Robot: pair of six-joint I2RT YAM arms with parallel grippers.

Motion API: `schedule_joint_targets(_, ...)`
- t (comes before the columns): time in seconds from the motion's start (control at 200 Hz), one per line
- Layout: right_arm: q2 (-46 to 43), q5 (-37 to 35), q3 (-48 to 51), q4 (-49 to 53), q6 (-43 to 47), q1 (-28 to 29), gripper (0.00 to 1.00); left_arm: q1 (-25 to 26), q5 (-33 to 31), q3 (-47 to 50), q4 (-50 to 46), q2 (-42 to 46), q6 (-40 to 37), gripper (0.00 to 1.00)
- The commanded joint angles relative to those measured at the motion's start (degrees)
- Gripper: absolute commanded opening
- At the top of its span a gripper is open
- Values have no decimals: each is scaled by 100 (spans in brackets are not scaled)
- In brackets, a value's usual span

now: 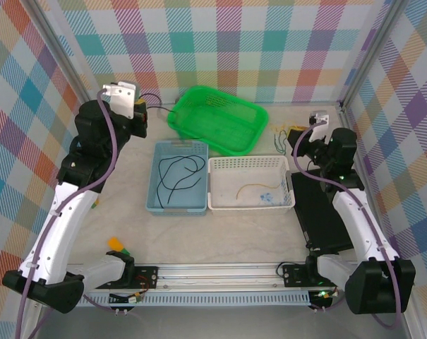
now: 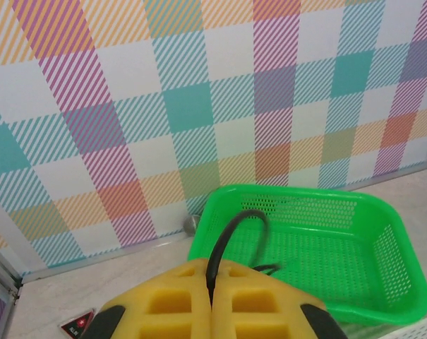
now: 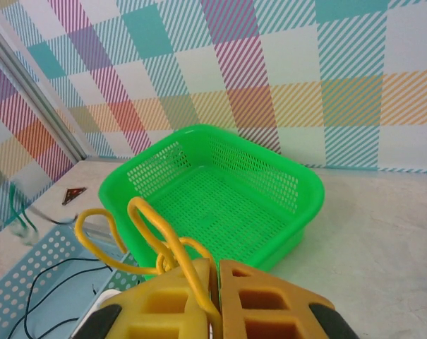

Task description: Untangle the cables

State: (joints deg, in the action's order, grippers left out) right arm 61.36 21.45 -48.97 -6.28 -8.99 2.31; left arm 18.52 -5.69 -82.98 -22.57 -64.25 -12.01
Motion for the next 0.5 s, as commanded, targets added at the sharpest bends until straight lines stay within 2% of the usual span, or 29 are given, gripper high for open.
schedule_joint_targets(0.0, -9, -37, -249, 5, -138, 7, 0, -94, -32, 92, -64, -17, 111, 0)
schedule_joint_targets(0.495, -72, 61, -332, 163, -85, 7, 0, -158, 24, -18, 102, 11, 334, 0)
